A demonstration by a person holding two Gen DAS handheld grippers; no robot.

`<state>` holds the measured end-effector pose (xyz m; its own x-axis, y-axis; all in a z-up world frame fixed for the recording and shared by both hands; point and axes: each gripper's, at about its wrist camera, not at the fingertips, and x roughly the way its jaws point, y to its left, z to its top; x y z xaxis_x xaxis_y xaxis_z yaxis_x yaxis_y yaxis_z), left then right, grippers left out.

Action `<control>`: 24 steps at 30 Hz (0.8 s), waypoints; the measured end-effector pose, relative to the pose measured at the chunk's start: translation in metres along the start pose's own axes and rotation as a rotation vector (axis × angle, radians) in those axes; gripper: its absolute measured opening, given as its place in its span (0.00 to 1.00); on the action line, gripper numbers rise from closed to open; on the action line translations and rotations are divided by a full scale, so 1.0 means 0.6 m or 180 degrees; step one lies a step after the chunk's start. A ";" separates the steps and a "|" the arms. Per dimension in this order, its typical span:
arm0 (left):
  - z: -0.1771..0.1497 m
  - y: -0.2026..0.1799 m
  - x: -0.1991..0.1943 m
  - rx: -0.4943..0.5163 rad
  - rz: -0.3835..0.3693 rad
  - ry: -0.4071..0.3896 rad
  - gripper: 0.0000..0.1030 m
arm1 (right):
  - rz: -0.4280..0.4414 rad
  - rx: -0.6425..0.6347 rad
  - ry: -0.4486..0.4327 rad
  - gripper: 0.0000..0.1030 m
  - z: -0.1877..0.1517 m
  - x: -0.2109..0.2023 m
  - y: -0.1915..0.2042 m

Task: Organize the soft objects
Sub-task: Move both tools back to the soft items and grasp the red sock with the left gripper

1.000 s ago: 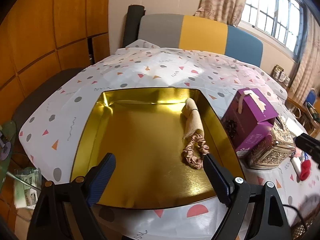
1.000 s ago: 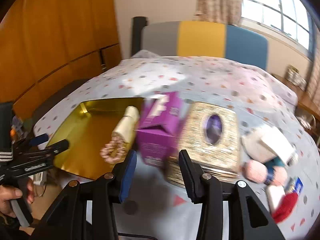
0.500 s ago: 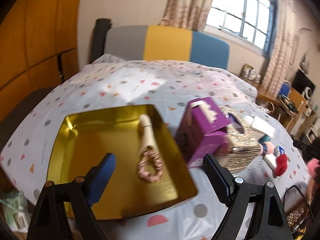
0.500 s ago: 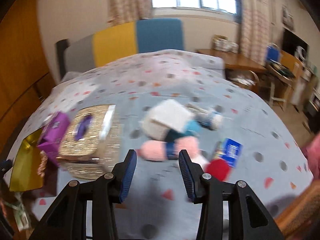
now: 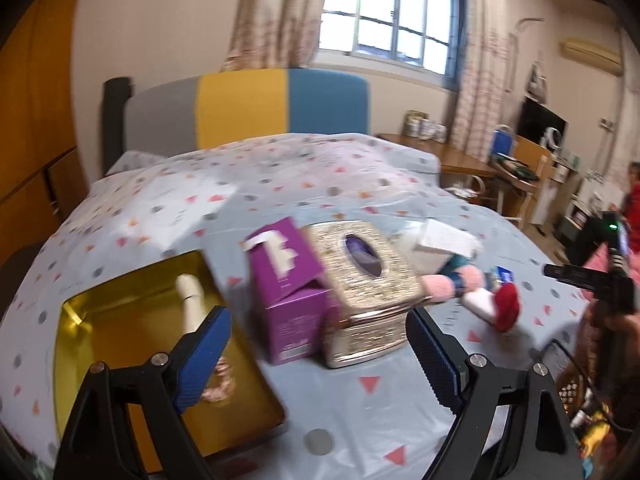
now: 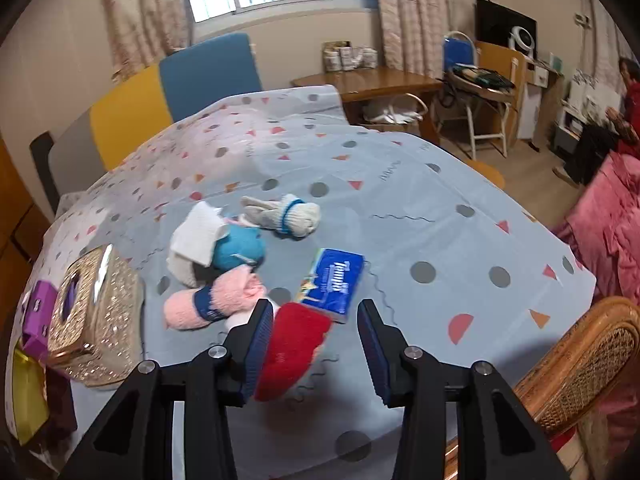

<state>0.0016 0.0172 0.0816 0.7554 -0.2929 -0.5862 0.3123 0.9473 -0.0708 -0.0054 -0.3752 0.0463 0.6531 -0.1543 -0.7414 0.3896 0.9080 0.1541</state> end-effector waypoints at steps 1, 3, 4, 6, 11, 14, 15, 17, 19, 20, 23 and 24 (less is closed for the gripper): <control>0.003 -0.010 0.002 0.0049 -0.0042 -0.0005 0.87 | -0.0011 0.0051 0.0012 0.43 0.000 0.003 -0.007; 0.011 -0.034 0.007 0.0162 -0.0131 0.0004 0.87 | -0.0007 0.0144 0.0042 0.43 0.001 0.010 -0.020; 0.013 -0.042 0.009 0.0199 -0.0168 0.0014 0.87 | -0.0026 0.0177 0.0045 0.43 0.001 0.012 -0.026; 0.020 -0.067 0.018 0.0298 -0.0277 0.0045 0.87 | -0.0069 0.0214 0.0048 0.43 0.003 0.018 -0.035; 0.034 -0.131 0.036 0.0587 -0.0537 0.0076 0.87 | -0.0125 0.0467 0.0049 0.43 0.008 0.027 -0.074; 0.038 -0.172 0.055 0.0733 -0.0734 0.0154 0.86 | -0.0014 0.0692 0.0135 0.43 0.005 0.037 -0.095; 0.038 -0.186 0.063 0.0775 -0.0814 0.0197 0.85 | 0.0017 0.0719 0.0118 0.43 0.004 0.036 -0.099; 0.037 -0.218 0.085 0.0876 -0.0962 0.0270 0.81 | 0.0061 0.0744 0.0132 0.43 0.004 0.037 -0.101; 0.035 -0.249 0.108 0.0969 -0.1093 0.0347 0.76 | 0.0108 0.0759 0.0138 0.43 0.003 0.037 -0.102; 0.033 -0.269 0.126 0.1015 -0.1183 0.0414 0.73 | 0.0120 0.0766 0.0130 0.43 0.003 0.038 -0.102; 0.026 -0.312 0.169 0.1072 -0.1349 0.0588 0.68 | 0.0168 0.0756 0.0135 0.43 0.002 0.037 -0.101; 0.023 -0.331 0.190 0.1093 -0.1403 0.0681 0.66 | 0.0178 0.0754 0.0139 0.43 0.002 0.038 -0.100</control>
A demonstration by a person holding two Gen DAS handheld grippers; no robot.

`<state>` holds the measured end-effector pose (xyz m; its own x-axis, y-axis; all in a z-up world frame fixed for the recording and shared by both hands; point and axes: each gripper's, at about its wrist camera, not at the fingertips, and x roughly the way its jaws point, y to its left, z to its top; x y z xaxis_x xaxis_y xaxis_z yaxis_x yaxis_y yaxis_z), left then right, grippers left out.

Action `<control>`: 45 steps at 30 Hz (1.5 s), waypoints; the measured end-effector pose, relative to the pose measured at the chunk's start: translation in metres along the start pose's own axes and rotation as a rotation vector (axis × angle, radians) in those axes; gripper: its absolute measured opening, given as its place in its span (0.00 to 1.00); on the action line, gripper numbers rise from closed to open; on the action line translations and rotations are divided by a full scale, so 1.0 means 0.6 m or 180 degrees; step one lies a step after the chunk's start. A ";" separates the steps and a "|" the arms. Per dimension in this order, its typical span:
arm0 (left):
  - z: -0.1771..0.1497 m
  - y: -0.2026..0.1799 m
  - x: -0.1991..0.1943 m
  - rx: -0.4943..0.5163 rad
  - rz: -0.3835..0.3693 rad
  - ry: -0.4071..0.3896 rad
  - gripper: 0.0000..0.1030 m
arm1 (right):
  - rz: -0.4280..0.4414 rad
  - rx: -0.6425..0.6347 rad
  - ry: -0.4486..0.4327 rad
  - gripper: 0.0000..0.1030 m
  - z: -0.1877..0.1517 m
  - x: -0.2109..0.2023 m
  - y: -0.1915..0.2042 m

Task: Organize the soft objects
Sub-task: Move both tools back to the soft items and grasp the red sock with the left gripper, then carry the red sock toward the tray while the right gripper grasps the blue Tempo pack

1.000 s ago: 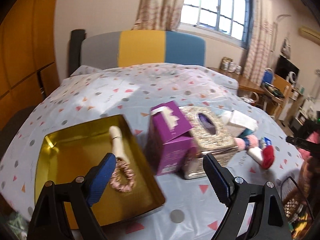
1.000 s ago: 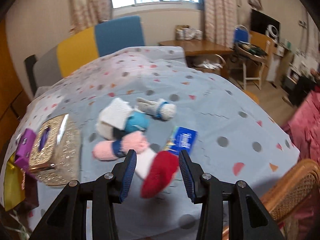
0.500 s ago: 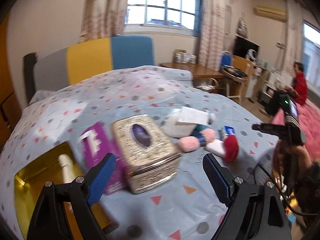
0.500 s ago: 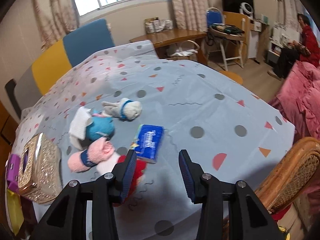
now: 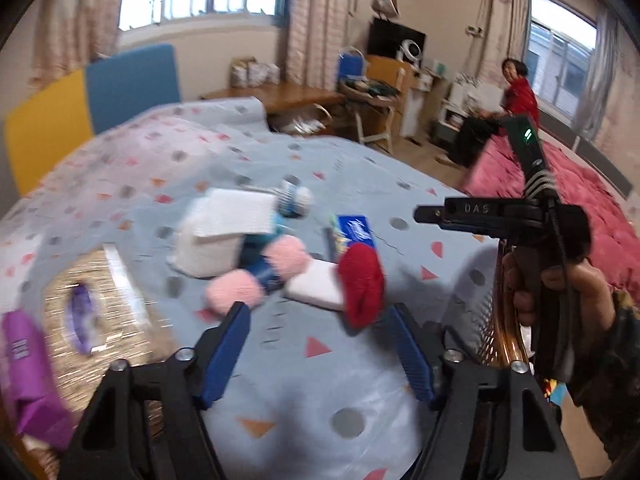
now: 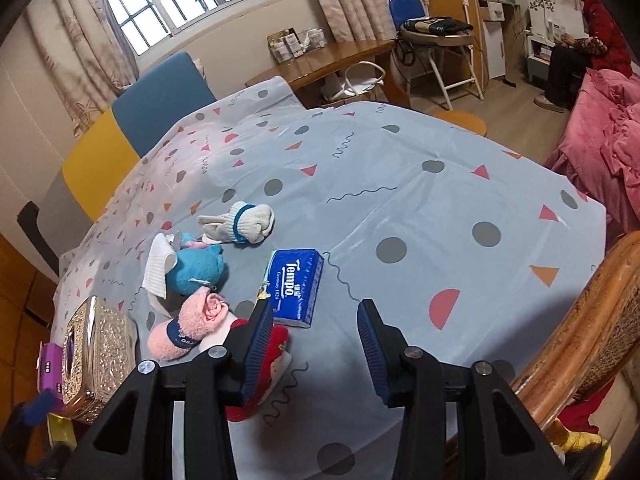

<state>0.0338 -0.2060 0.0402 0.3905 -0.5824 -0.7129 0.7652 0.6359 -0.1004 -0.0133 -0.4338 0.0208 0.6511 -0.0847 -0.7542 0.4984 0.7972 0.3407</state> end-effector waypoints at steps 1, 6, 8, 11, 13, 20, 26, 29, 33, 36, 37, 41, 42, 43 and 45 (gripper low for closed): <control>0.003 -0.002 0.016 0.0011 -0.0049 0.0053 0.65 | 0.0007 -0.0004 0.0006 0.43 0.000 0.000 0.000; 0.022 -0.028 0.106 0.0003 -0.0288 0.0310 0.63 | 0.0064 -0.0015 0.0044 0.43 0.000 0.004 0.002; 0.028 -0.034 0.137 0.0017 -0.0325 0.0401 0.63 | 0.0078 -0.0013 0.0049 0.43 0.001 0.004 0.001; 0.038 -0.045 0.185 0.0021 -0.0336 0.0567 0.62 | 0.0105 -0.0003 0.0032 0.43 0.000 0.004 0.001; 0.044 -0.051 0.206 0.0054 -0.0348 0.0638 0.59 | 0.0107 -0.0001 0.0030 0.43 0.000 0.003 0.000; 0.045 -0.060 0.245 0.0107 -0.0278 0.0678 0.22 | 0.0108 -0.0007 0.0071 0.43 0.001 0.007 0.002; 0.042 -0.035 0.220 -0.0014 -0.0308 0.0548 0.21 | 0.0126 -0.0021 0.0112 0.43 0.000 0.009 0.004; 0.054 -0.020 0.203 -0.0108 -0.0298 0.0473 0.21 | 0.0121 -0.0026 0.0121 0.43 0.000 0.009 0.004; 0.089 0.018 0.165 -0.0354 -0.0195 0.0264 0.21 | 0.0087 -0.0051 0.0147 0.43 -0.001 0.011 0.008; 0.110 0.051 0.136 -0.0514 -0.0064 0.0121 0.21 | 0.0068 -0.0073 0.0165 0.43 -0.002 0.012 0.009; 0.115 0.068 0.121 -0.0594 0.0025 0.0064 0.21 | 0.0065 -0.0077 0.0170 0.43 -0.002 0.012 0.009; 0.127 0.130 0.067 -0.0893 0.0315 -0.0150 0.21 | 0.0052 -0.0099 0.0195 0.43 -0.003 0.013 0.011; 0.129 0.150 0.047 -0.0984 0.0415 -0.0216 0.21 | 0.0048 -0.0106 0.0202 0.43 -0.003 0.013 0.011; 0.130 0.165 0.032 -0.1042 0.0497 -0.0263 0.21 | 0.0041 -0.0115 0.0212 0.43 -0.004 0.014 0.012; 0.129 0.192 0.003 -0.1153 0.0647 -0.0346 0.21 | 0.0018 -0.0134 0.0244 0.43 -0.004 0.017 0.015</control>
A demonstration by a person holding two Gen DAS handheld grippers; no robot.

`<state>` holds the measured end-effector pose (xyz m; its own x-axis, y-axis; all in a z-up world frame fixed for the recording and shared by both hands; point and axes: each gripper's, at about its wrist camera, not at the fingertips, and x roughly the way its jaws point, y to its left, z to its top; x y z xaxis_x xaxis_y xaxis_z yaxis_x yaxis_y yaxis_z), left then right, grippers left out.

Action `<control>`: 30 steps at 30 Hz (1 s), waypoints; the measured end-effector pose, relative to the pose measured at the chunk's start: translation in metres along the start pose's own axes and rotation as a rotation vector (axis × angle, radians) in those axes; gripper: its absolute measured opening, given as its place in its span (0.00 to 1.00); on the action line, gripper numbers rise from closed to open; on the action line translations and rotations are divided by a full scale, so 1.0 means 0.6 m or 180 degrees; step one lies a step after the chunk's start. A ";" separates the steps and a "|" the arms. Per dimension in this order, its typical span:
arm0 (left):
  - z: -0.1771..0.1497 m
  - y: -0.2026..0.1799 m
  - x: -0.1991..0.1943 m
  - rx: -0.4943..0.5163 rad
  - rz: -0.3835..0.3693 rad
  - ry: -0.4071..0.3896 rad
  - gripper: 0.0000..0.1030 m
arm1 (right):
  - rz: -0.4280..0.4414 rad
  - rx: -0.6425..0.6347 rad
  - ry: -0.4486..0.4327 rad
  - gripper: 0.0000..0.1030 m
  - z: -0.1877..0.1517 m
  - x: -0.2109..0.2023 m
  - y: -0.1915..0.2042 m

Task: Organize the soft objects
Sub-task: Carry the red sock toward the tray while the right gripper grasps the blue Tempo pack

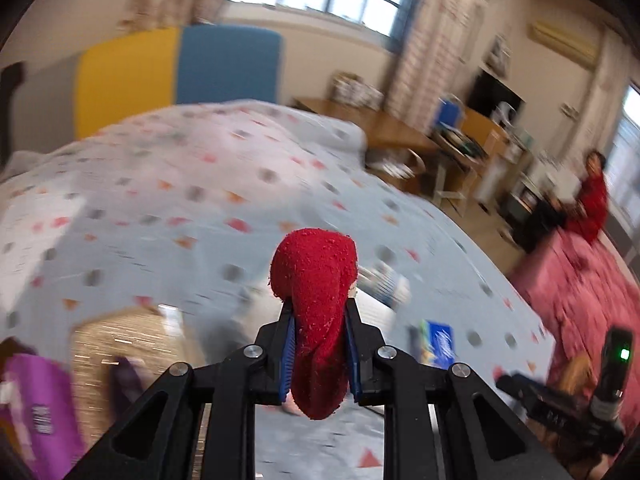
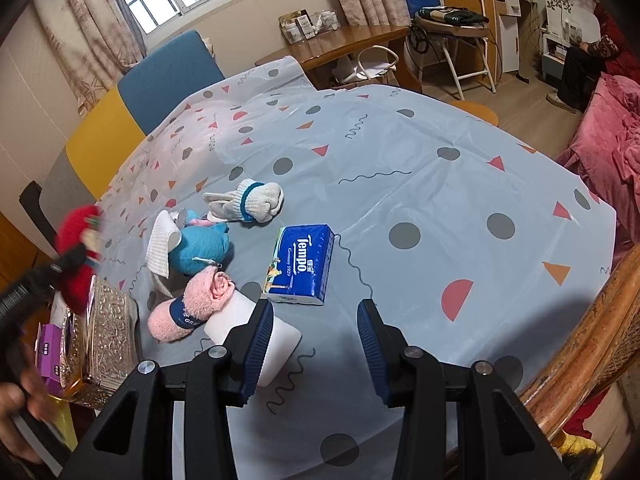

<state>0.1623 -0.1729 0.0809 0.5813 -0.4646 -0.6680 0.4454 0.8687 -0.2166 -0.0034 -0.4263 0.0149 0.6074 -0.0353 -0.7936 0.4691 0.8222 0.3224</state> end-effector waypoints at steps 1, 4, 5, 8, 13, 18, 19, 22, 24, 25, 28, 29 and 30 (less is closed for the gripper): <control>0.006 0.021 -0.016 -0.0077 0.0090 -0.0059 0.21 | -0.0013 -0.0013 0.0024 0.43 0.000 0.002 0.001; 0.016 0.071 -0.058 -0.0237 0.0279 -0.0209 0.21 | -0.0035 -0.0048 0.0099 0.43 0.000 0.008 0.004; 0.017 0.088 -0.073 -0.0291 0.0346 -0.0249 0.21 | -0.0041 -0.0057 0.0120 0.43 0.000 0.009 0.005; 0.017 0.129 -0.119 -0.0392 0.0479 -0.0394 0.21 | -0.0077 -0.0085 0.0196 0.43 -0.001 0.015 0.008; 0.001 0.190 -0.190 -0.0511 0.0671 -0.0577 0.21 | -0.0243 -0.0196 0.0441 0.43 0.000 0.034 0.017; -0.031 0.242 -0.249 -0.0615 0.0825 -0.0701 0.21 | -0.0368 -0.0386 0.0626 0.43 0.000 0.049 0.035; -0.038 0.253 -0.260 -0.0647 0.0837 -0.0717 0.21 | -0.0345 -0.0388 0.0657 0.43 0.000 0.052 0.038; -0.058 0.279 -0.288 -0.0703 0.0927 -0.0763 0.21 | -0.0302 -0.0356 0.0711 0.43 0.005 0.058 0.046; -0.073 0.295 -0.307 -0.0734 0.0983 -0.0794 0.21 | -0.0326 -0.0337 0.0701 0.43 0.011 0.059 0.051; -0.079 0.300 -0.314 -0.0748 0.1006 -0.0805 0.21 | -0.0295 -0.0242 0.0698 0.43 0.016 0.059 0.050; -0.102 0.321 -0.333 -0.0833 0.1060 -0.0821 0.21 | -0.0241 -0.0104 0.0714 0.43 0.032 0.066 0.059; -0.111 0.329 -0.339 -0.0873 0.1084 -0.0824 0.21 | -0.0253 -0.0088 0.0677 0.43 0.037 0.069 0.062; -0.118 0.336 -0.345 -0.0910 0.1094 -0.0820 0.21 | -0.0271 -0.0071 0.0655 0.44 0.042 0.074 0.064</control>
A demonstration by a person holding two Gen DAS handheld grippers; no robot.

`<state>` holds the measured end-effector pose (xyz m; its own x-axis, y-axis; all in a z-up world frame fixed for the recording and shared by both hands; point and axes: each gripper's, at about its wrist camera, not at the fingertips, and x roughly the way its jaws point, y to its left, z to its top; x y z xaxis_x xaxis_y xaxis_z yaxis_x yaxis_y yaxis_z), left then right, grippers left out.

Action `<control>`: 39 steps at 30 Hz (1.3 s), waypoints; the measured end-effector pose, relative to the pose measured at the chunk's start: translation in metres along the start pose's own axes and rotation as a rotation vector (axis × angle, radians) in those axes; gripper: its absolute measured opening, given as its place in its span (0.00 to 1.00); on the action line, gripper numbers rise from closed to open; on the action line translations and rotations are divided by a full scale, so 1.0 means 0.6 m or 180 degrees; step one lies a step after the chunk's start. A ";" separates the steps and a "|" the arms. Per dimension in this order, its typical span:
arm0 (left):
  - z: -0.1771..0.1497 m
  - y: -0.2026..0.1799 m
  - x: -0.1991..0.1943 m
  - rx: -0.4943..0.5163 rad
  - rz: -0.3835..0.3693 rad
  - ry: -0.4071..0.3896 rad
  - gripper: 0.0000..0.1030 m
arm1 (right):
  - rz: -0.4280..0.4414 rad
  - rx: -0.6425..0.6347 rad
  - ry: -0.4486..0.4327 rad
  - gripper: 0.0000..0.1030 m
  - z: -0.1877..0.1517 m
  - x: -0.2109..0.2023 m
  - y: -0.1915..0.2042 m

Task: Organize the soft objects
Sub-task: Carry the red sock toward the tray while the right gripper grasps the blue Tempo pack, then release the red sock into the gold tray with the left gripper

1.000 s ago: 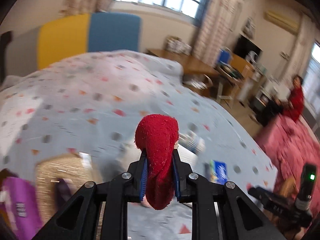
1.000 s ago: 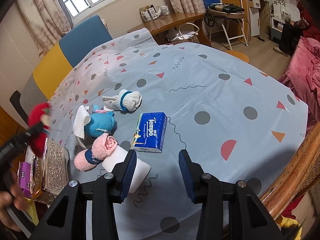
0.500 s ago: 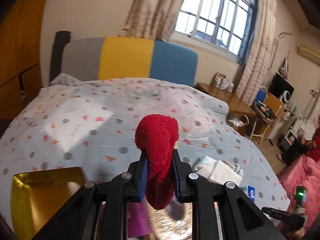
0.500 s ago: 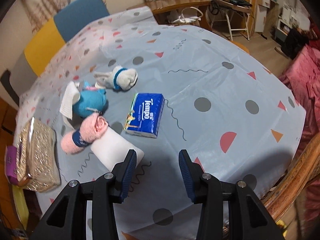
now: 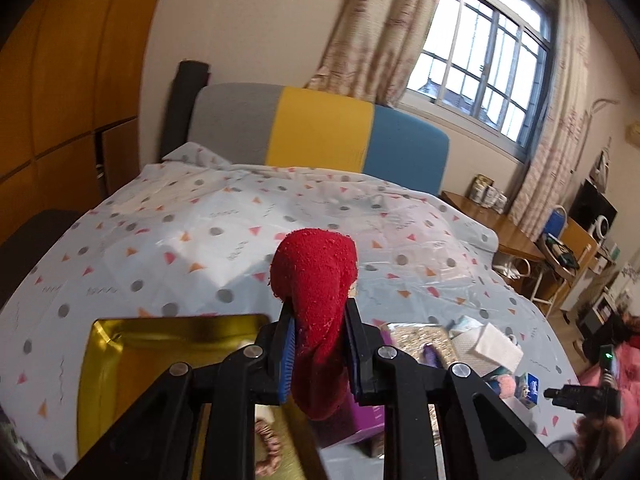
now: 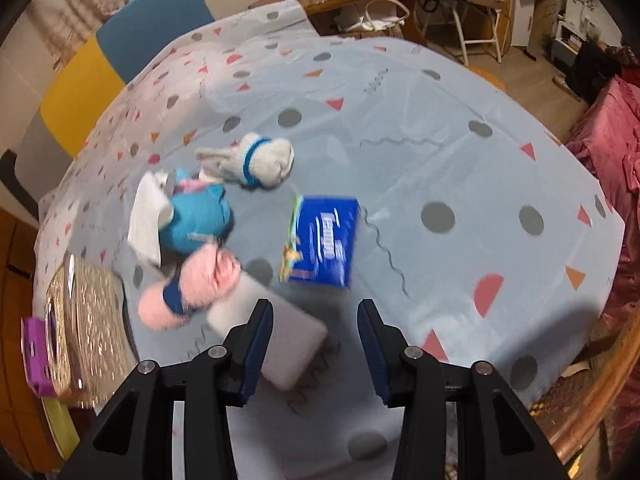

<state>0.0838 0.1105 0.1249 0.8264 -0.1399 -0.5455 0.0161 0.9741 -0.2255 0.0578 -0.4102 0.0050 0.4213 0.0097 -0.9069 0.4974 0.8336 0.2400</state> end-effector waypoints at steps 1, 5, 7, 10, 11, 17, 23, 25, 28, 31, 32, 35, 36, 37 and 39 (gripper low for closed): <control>-0.005 0.014 -0.004 -0.0047 0.0029 0.0012 0.21 | -0.0037 0.0026 -0.0006 0.46 0.007 0.009 0.003; -0.030 0.058 -0.017 -0.0162 0.0178 0.0052 0.21 | -0.0158 0.0142 -0.0007 0.69 0.029 0.042 0.003; -0.048 0.083 -0.016 -0.0229 0.0262 0.0115 0.21 | -0.0207 0.0194 -0.0048 0.70 0.040 0.056 0.001; -0.071 0.108 -0.006 -0.0306 0.0359 0.0225 0.21 | -0.0321 0.0179 -0.0065 0.70 0.048 0.076 0.003; -0.081 0.117 -0.001 -0.0331 0.0383 0.0275 0.21 | -0.0338 0.0173 -0.0053 0.70 0.049 0.083 0.003; -0.117 0.134 0.049 -0.0341 0.0526 0.0525 0.21 | -0.0463 0.0180 0.0040 0.70 0.052 0.116 -0.002; -0.127 0.147 0.112 -0.0325 0.0634 0.0730 0.22 | -0.0499 0.0144 -0.0002 0.70 0.054 0.122 -0.001; -0.130 0.155 0.137 -0.0346 0.0717 0.0804 0.23 | -0.0491 0.0121 0.0006 0.67 0.054 0.125 0.000; -0.131 0.161 0.168 -0.0336 0.0751 0.0879 0.25 | -0.0472 0.0038 -0.0003 0.56 0.054 0.127 0.009; -0.131 0.168 0.194 -0.0366 0.0835 0.0948 0.26 | -0.0560 -0.0053 0.0102 0.34 0.050 0.139 0.018; -0.131 0.170 0.198 -0.0383 0.0846 0.0957 0.27 | -0.0664 -0.0077 0.0200 0.31 0.048 0.149 0.018; -0.132 0.169 0.206 -0.0384 0.0819 0.0998 0.43 | -0.0735 -0.0087 0.0126 0.25 0.050 0.145 0.019; -0.132 0.167 0.204 -0.0376 0.0817 0.0974 0.55 | -0.0717 -0.0043 0.0150 0.25 0.050 0.147 0.015; -0.130 0.165 0.201 -0.0352 0.0823 0.0937 0.60 | -0.0688 -0.0009 0.0152 0.25 0.051 0.147 0.012; -0.129 0.160 0.195 -0.0299 0.0852 0.0883 0.70 | -0.0613 0.0087 0.0153 0.25 0.052 0.145 0.005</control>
<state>0.1386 0.1740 -0.0231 0.6107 0.0616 -0.7894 -0.2416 0.9639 -0.1117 0.1194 -0.4241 -0.0627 0.2800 -0.1215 -0.9523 0.5860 0.8074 0.0693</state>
